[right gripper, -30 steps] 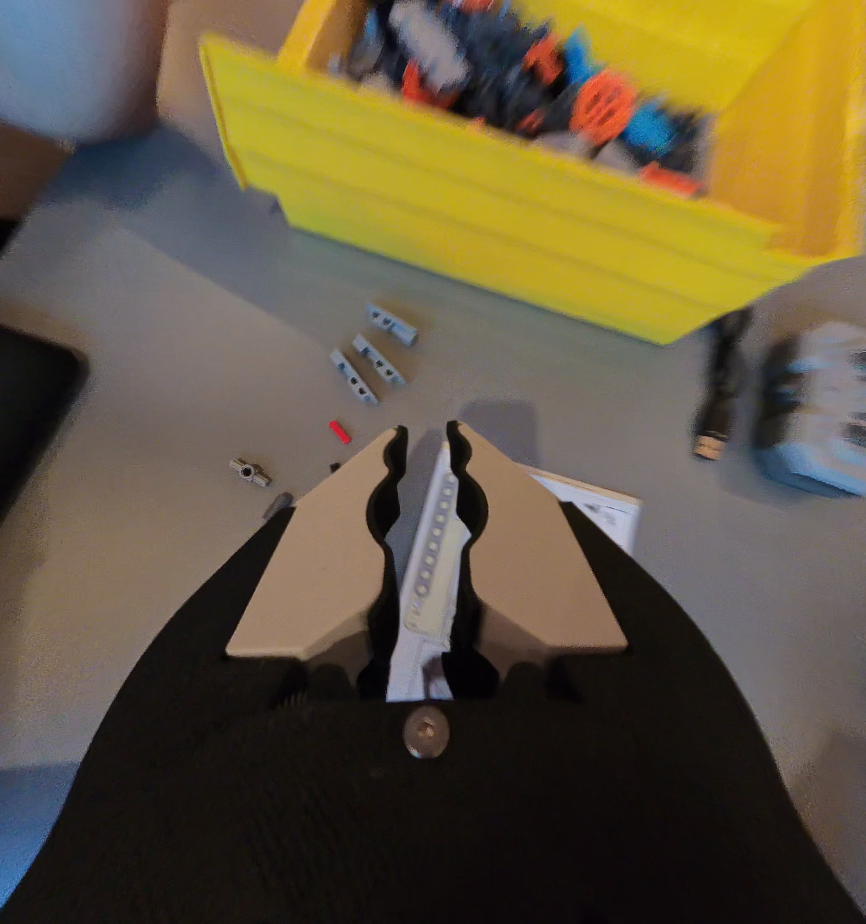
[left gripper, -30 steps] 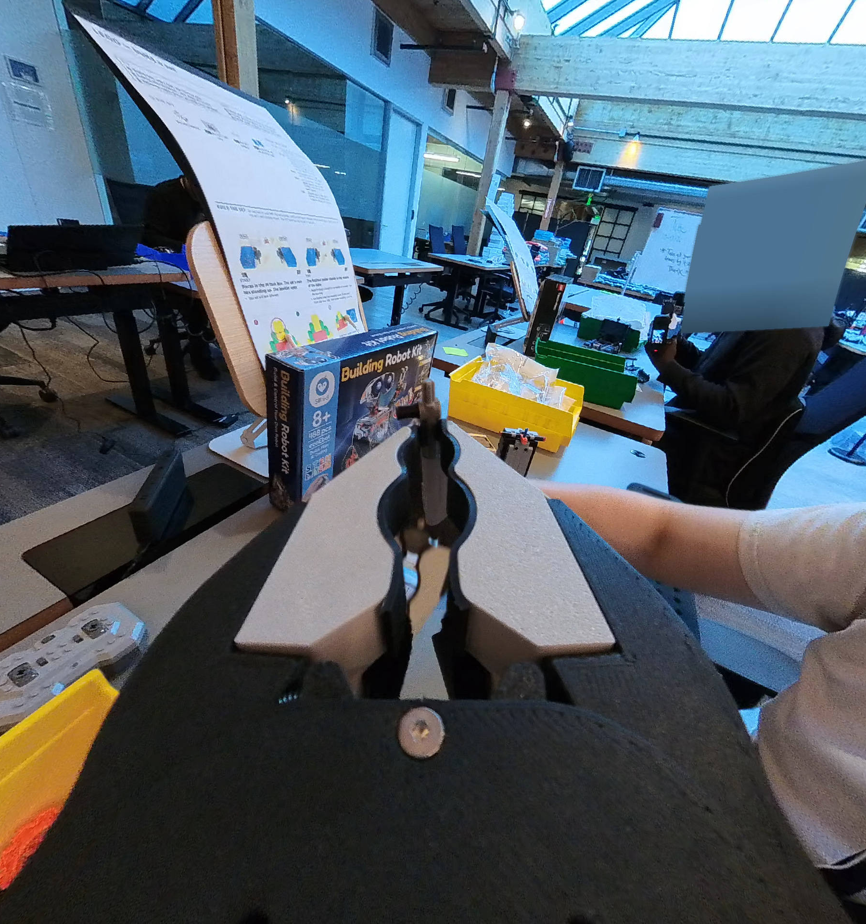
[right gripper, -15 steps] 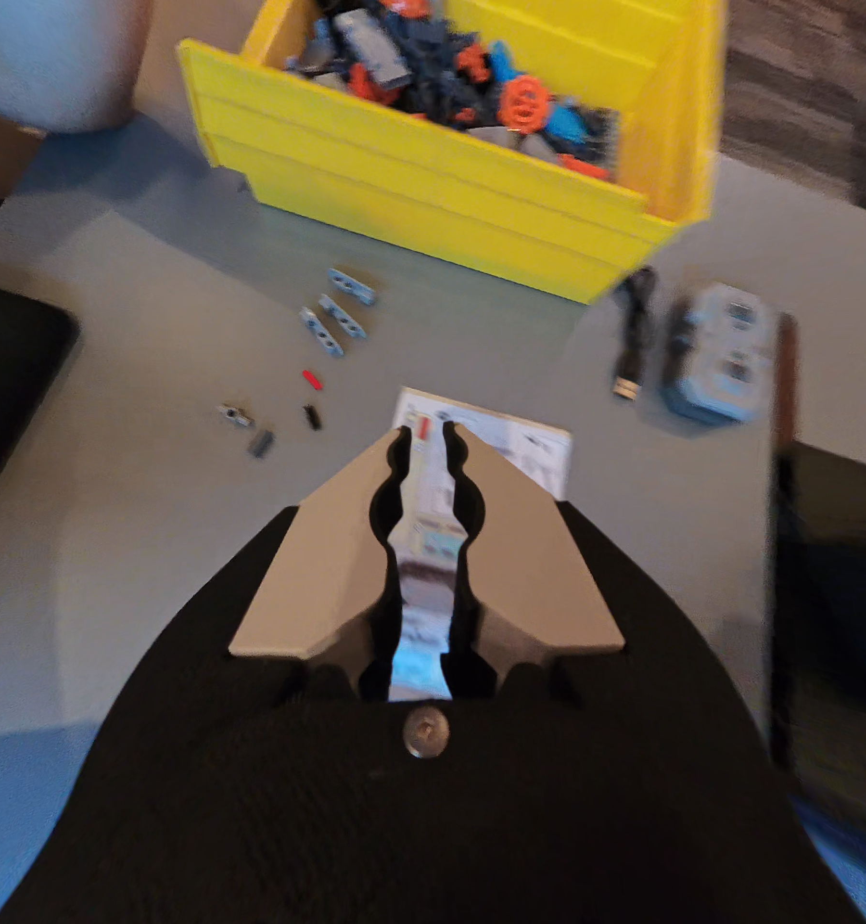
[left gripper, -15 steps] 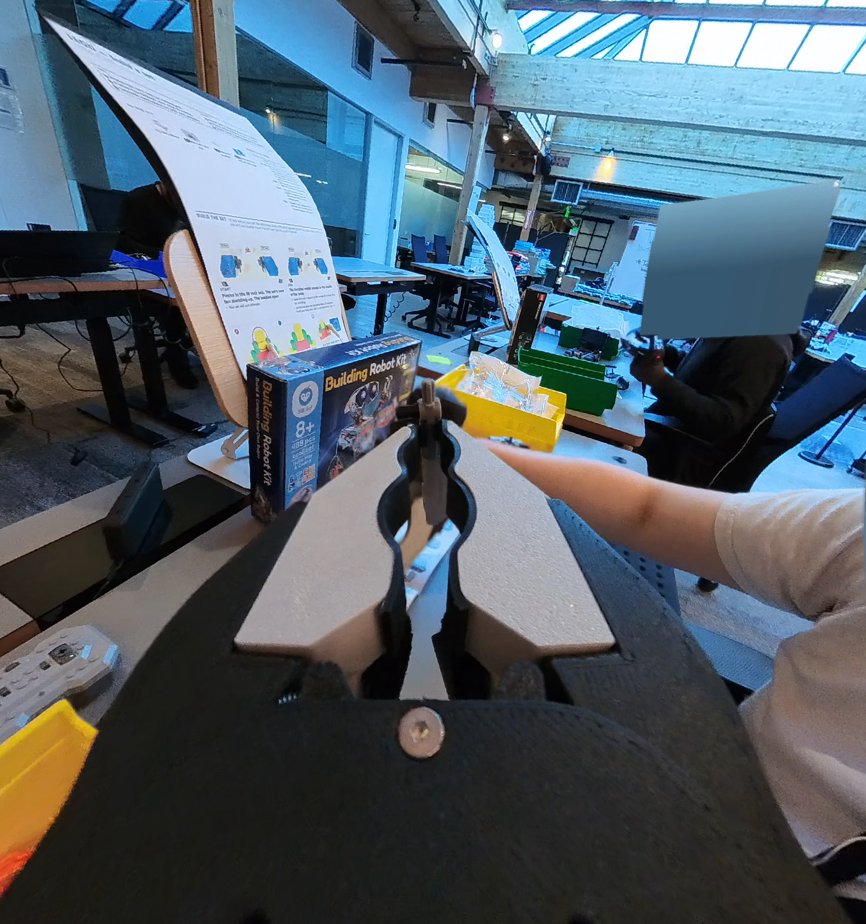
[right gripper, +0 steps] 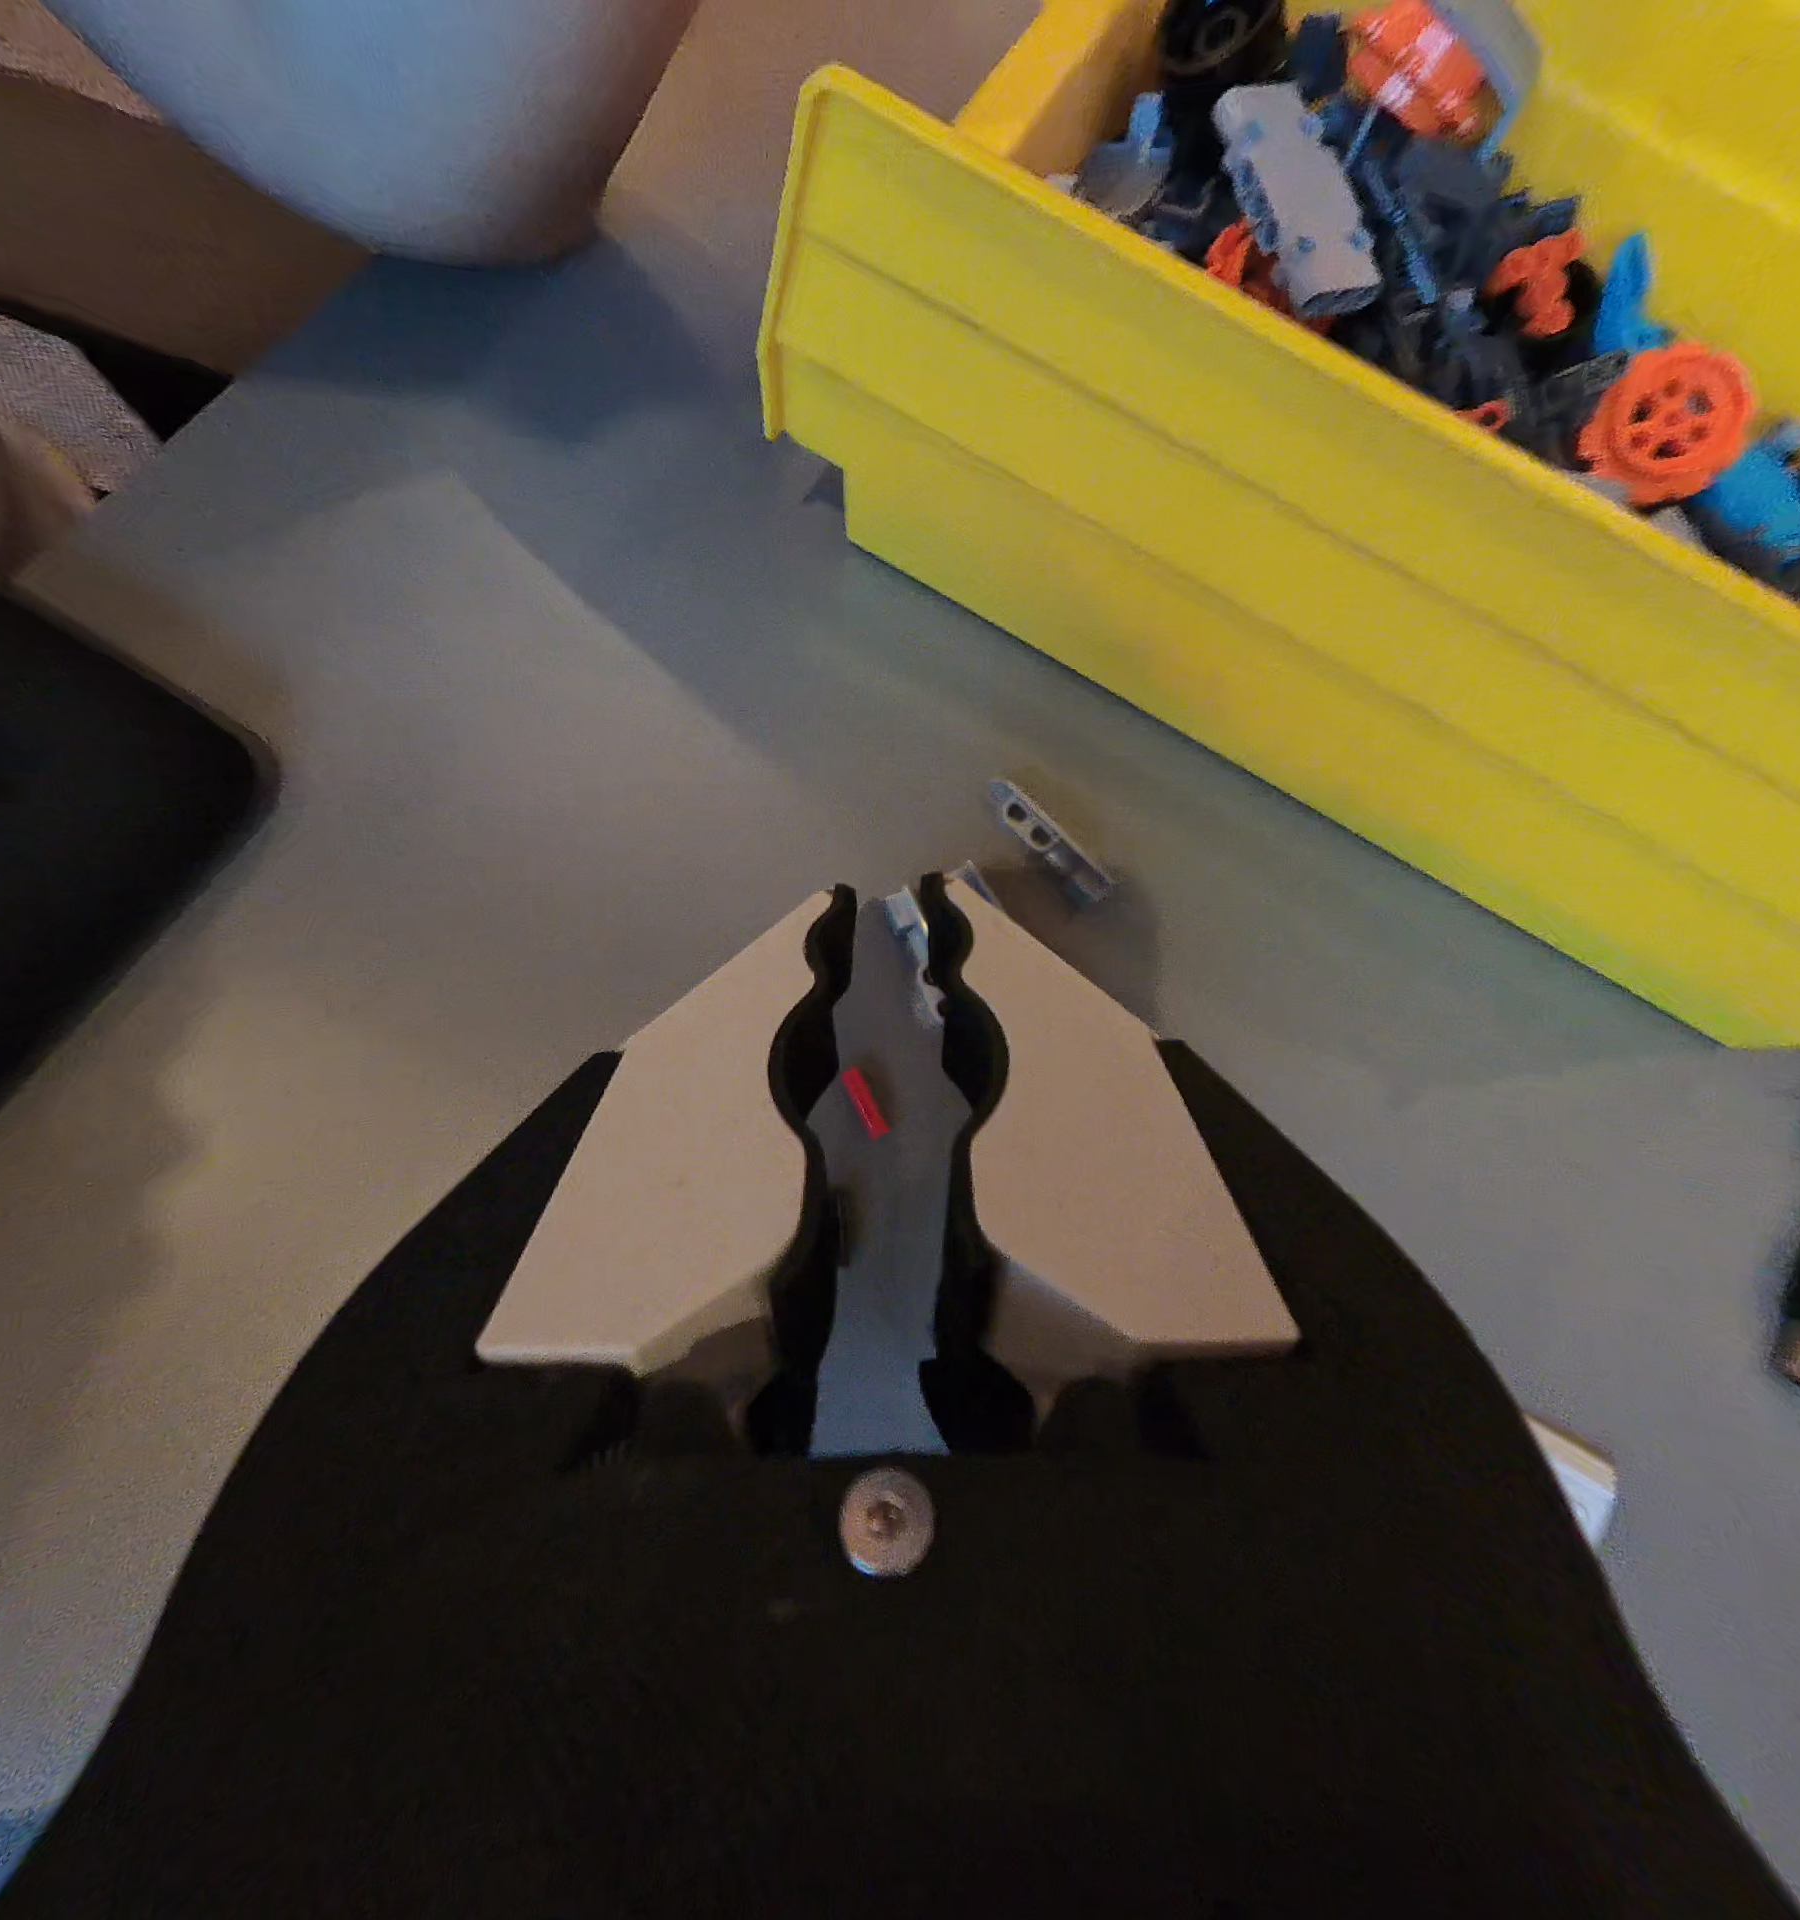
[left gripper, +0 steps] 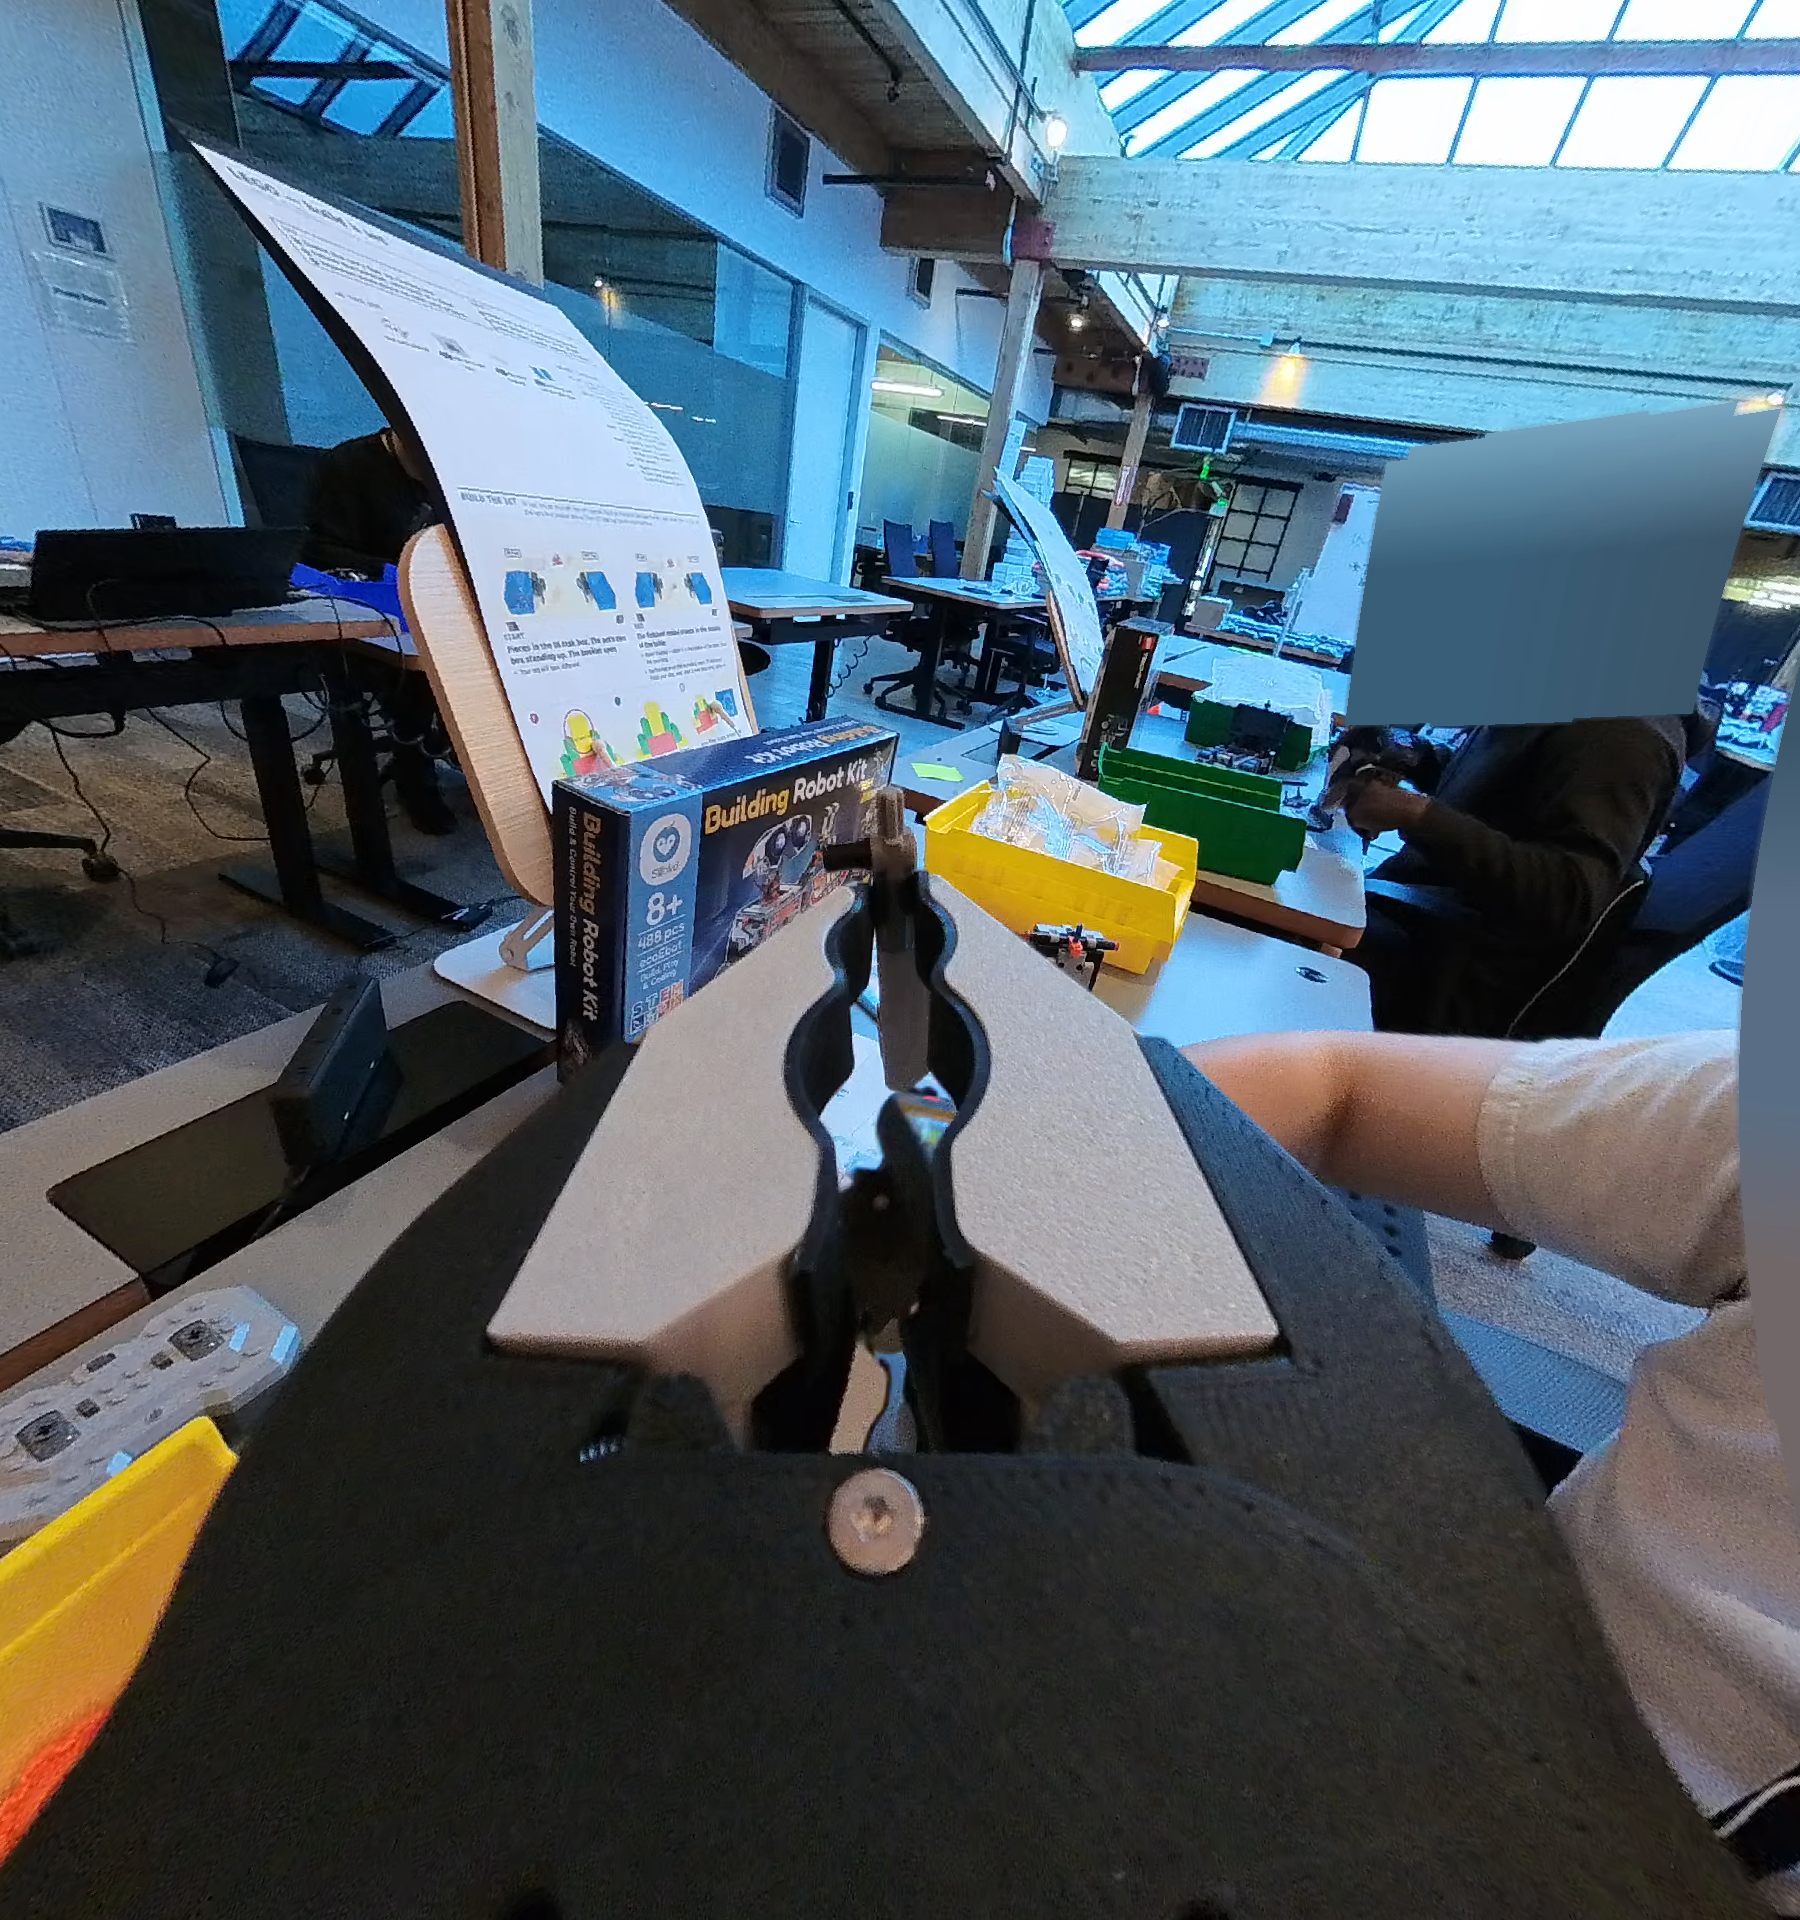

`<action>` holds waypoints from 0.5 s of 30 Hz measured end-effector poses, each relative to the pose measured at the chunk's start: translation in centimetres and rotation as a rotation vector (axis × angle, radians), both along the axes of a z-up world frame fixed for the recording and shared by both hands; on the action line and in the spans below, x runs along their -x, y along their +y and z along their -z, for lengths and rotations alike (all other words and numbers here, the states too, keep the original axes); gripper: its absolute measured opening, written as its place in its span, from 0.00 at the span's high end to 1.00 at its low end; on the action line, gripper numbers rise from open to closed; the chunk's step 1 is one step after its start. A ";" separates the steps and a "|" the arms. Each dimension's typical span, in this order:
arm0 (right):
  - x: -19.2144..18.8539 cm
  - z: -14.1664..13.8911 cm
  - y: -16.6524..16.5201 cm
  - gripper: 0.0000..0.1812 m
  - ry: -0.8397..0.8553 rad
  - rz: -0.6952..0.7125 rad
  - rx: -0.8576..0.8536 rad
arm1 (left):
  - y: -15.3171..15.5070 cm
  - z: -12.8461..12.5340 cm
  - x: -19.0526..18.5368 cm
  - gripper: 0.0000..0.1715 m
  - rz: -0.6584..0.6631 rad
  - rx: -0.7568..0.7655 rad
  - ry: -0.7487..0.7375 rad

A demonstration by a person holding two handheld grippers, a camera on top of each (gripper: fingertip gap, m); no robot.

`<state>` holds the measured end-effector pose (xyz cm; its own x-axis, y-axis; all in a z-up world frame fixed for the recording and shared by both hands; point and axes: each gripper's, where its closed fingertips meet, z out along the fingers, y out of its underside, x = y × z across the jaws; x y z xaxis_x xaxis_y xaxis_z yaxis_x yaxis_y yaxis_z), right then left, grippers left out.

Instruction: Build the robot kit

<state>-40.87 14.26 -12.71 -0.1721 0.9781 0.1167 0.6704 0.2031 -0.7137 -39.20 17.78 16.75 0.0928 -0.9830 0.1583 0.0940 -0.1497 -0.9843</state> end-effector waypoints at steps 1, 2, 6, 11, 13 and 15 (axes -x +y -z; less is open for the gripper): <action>0.1 0.5 0.0 0.93 -0.030 -0.011 0.029 | 0.0 0.0 0.0 0.97 0.000 0.000 0.002; 0.0 1.1 0.4 0.93 -0.058 -0.010 0.035 | -0.1 0.1 0.0 0.97 0.000 0.000 0.004; -0.1 2.2 1.0 0.94 -0.077 -0.026 0.033 | -0.3 0.2 -0.3 0.97 0.001 -0.010 0.014; -0.1 2.3 1.4 1.00 -0.087 0.005 0.059 | 0.0 0.5 -0.8 0.97 0.014 0.005 0.019; -0.2 0.5 1.1 1.00 -0.064 0.040 0.111 | 0.3 0.8 -1.0 0.97 0.013 0.017 0.028; -0.9 -2.7 1.3 1.00 -0.051 0.139 0.184 | 0.5 0.9 -0.9 0.97 0.009 0.025 0.028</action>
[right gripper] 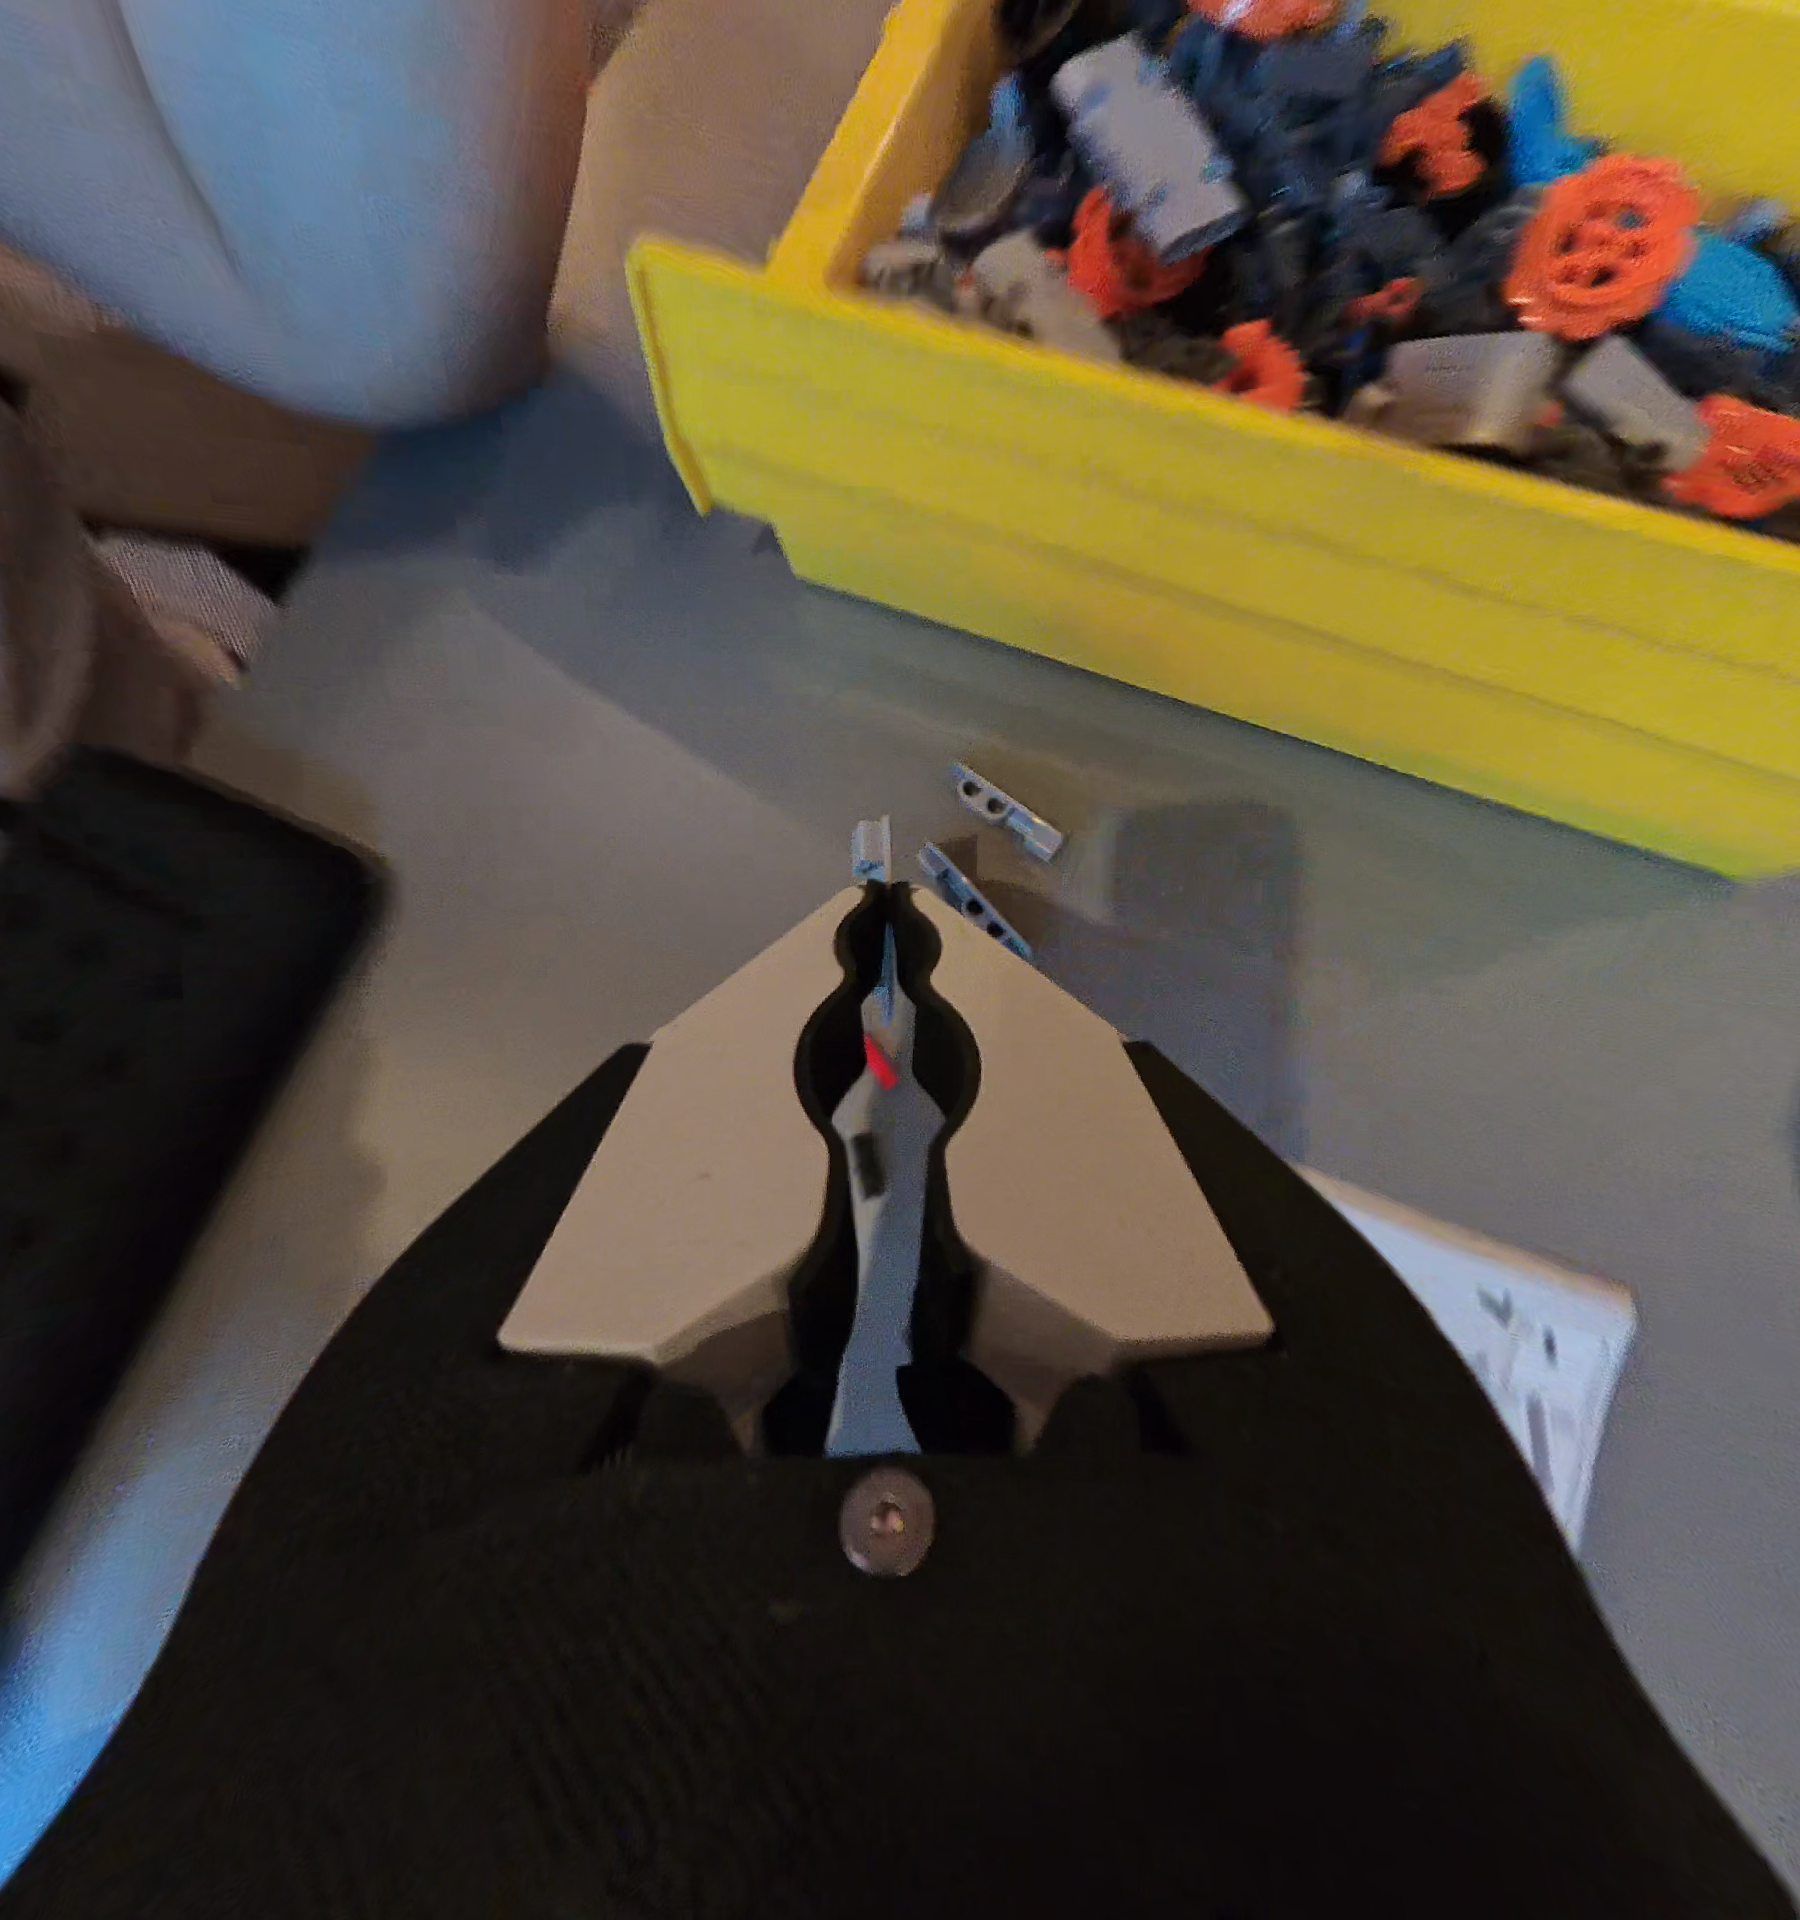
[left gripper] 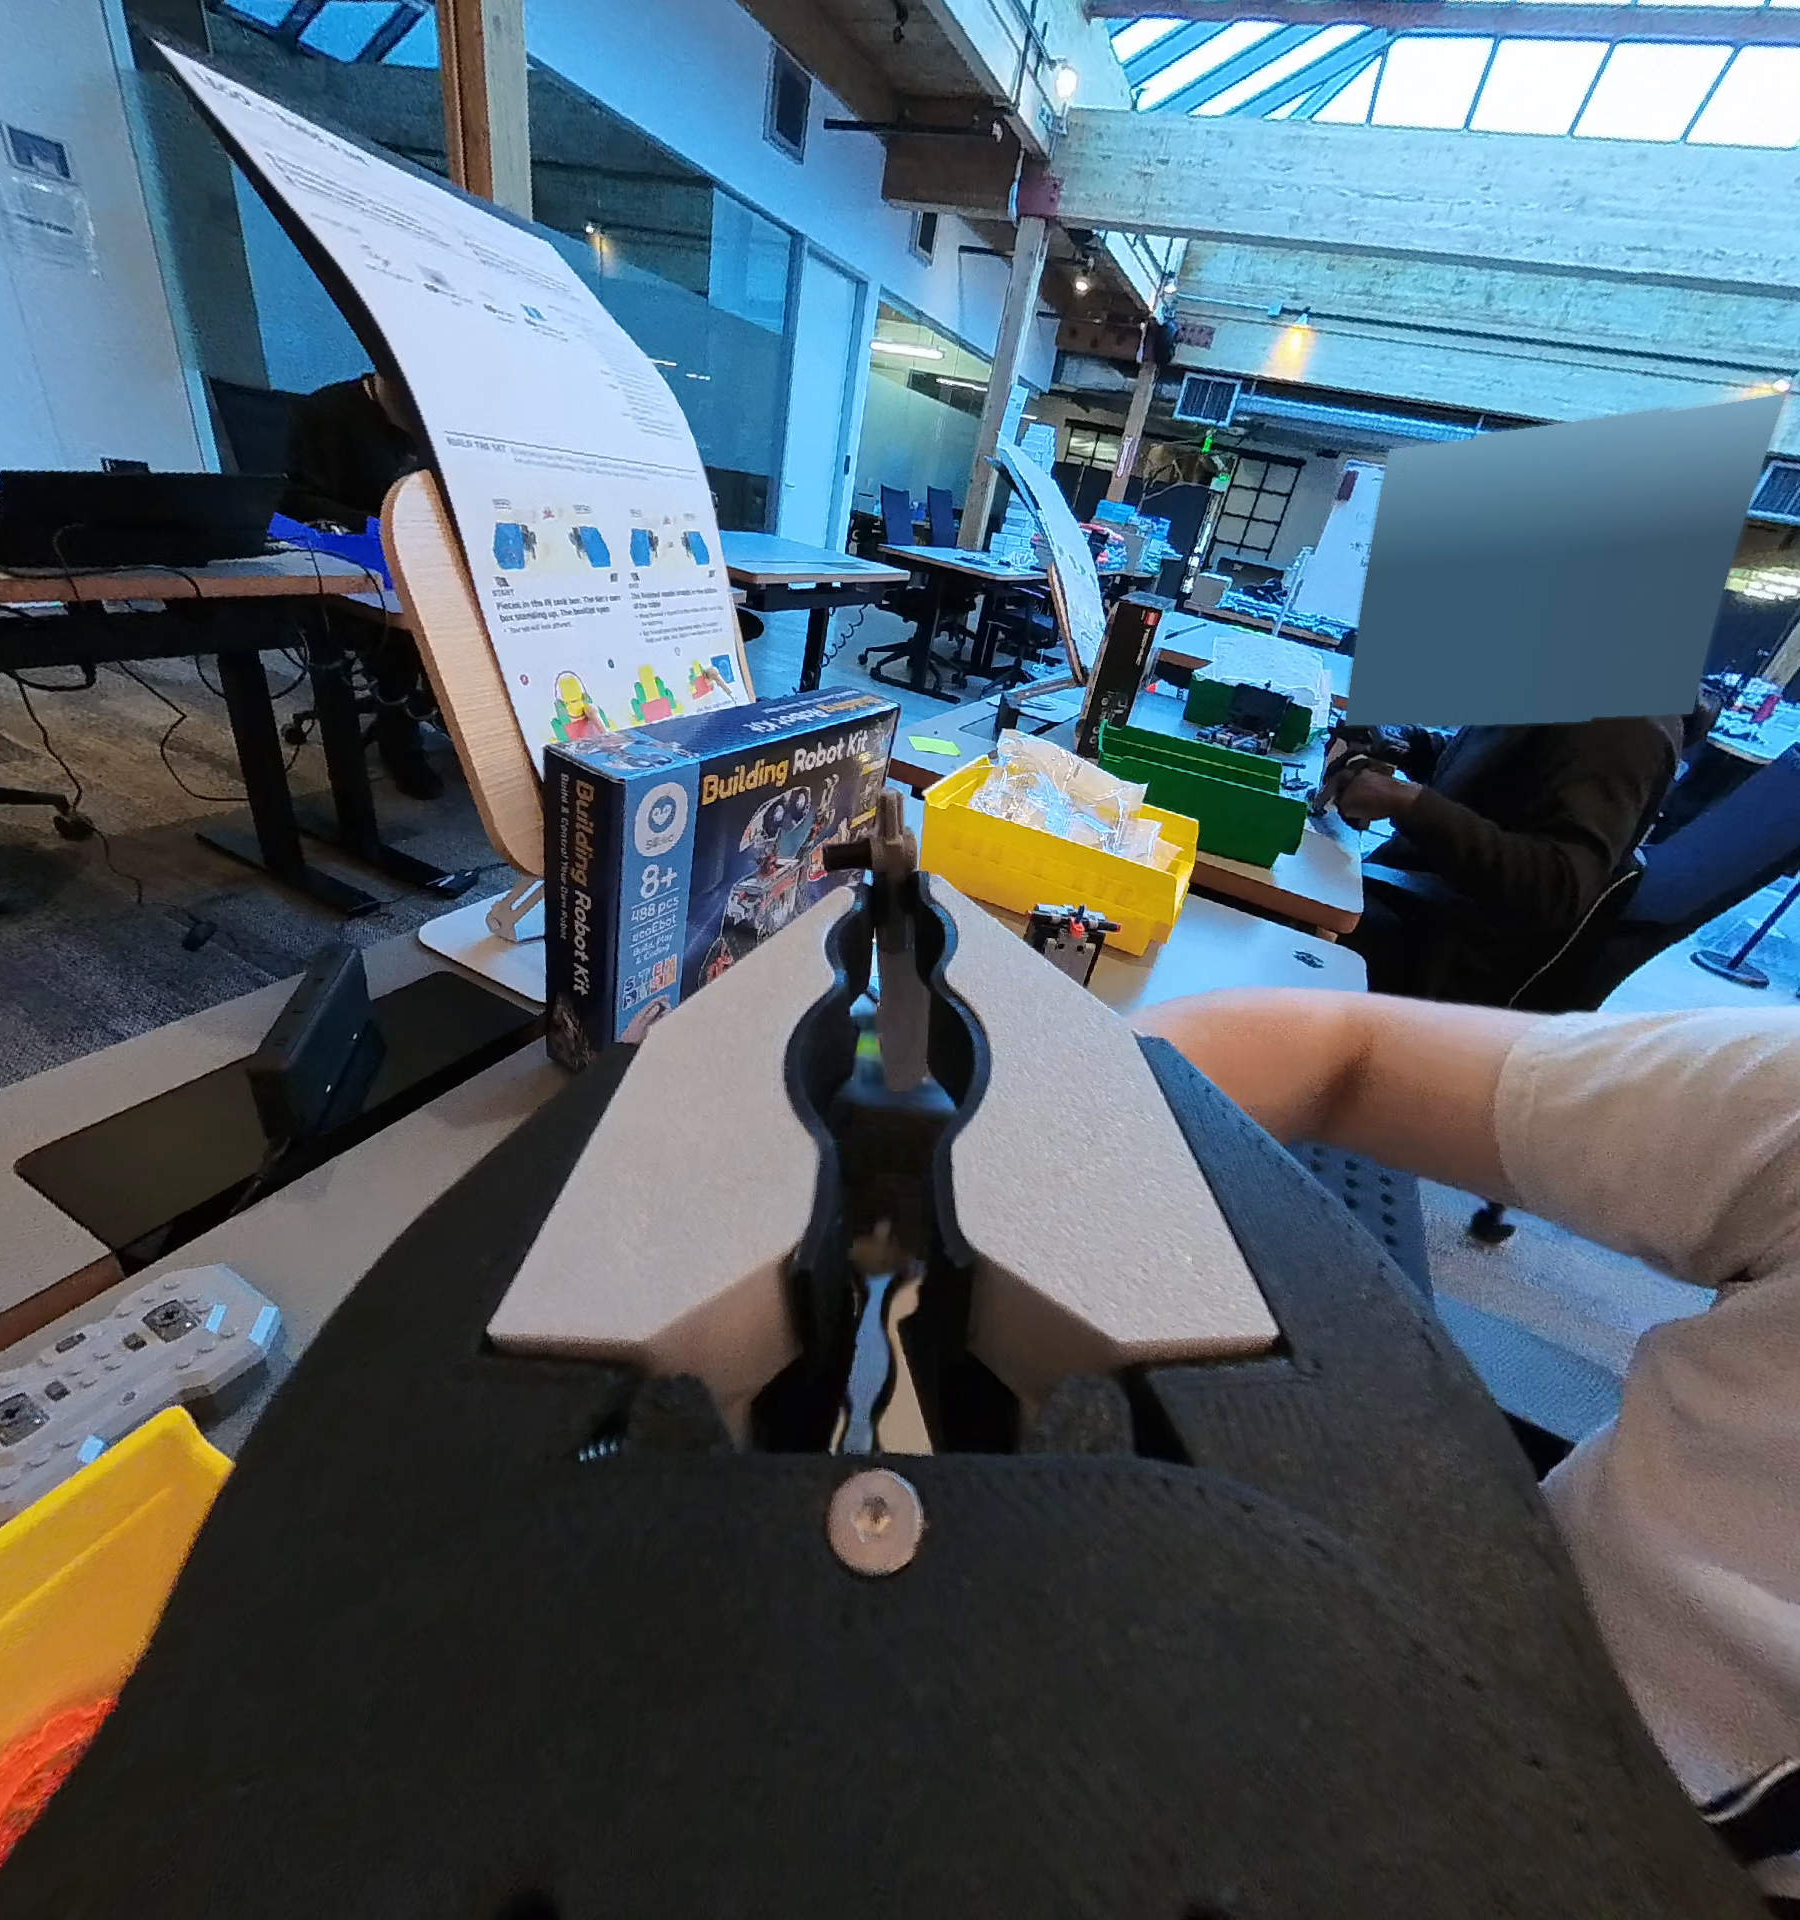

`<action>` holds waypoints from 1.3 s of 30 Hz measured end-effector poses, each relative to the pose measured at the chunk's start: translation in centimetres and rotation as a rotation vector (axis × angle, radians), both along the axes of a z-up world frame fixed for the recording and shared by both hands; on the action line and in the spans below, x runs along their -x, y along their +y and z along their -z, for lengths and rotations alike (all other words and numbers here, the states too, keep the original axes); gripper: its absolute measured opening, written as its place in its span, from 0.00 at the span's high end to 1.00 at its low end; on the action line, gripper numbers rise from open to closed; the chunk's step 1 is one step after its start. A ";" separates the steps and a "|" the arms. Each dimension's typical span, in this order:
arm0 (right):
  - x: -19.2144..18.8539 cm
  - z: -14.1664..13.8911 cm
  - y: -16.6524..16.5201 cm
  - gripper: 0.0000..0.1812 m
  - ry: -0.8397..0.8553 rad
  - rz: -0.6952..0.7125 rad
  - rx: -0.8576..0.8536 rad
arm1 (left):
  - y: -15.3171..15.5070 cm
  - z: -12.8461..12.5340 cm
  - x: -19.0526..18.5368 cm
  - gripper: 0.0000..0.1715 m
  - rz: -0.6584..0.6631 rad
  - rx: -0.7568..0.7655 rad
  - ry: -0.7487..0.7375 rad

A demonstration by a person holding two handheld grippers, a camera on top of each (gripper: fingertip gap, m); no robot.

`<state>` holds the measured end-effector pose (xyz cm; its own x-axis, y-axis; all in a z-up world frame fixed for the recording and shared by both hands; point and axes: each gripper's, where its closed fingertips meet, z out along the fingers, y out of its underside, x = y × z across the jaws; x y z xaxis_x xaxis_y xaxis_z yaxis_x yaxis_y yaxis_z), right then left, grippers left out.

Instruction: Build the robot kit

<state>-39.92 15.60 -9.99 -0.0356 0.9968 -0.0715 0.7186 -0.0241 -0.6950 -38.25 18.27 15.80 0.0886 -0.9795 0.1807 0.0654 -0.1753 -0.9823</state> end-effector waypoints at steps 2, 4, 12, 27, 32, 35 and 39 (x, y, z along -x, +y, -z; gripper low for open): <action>-1.3 -4.3 -0.3 1.00 0.006 0.096 0.078 | 0.1 -0.2 0.3 0.97 -0.008 0.002 -0.009; -2.6 -9.1 -0.9 1.00 0.017 0.195 0.161 | 0.2 -0.4 0.6 0.98 -0.019 -0.001 -0.018; -4.9 -24.2 -6.7 1.00 0.044 0.397 0.216 | -1.2 -1.0 0.5 0.97 0.007 -0.019 -0.031; -7.5 -27.4 -10.7 1.00 -0.001 0.501 -0.114 | -3.5 -1.2 -0.7 0.97 0.062 -0.056 -0.018; -11.5 -7.0 -8.5 1.00 -0.057 0.603 -0.038 | -4.7 -1.9 -0.4 0.97 0.071 -0.095 -0.032; -12.9 -1.2 -6.9 1.00 -0.044 0.635 -0.110 | -5.0 -2.2 -0.2 0.97 0.079 -0.103 -0.042; -13.4 3.1 -6.6 1.00 -0.063 0.615 -0.078 | -5.0 -2.3 -0.2 0.97 0.087 -0.107 -0.049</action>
<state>-26.57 8.95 -13.07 0.5488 0.8357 0.0188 0.6288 -0.3979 -0.6680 -38.09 13.25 18.15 -0.0033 -0.9970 0.0773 0.1024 -0.0773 -0.9917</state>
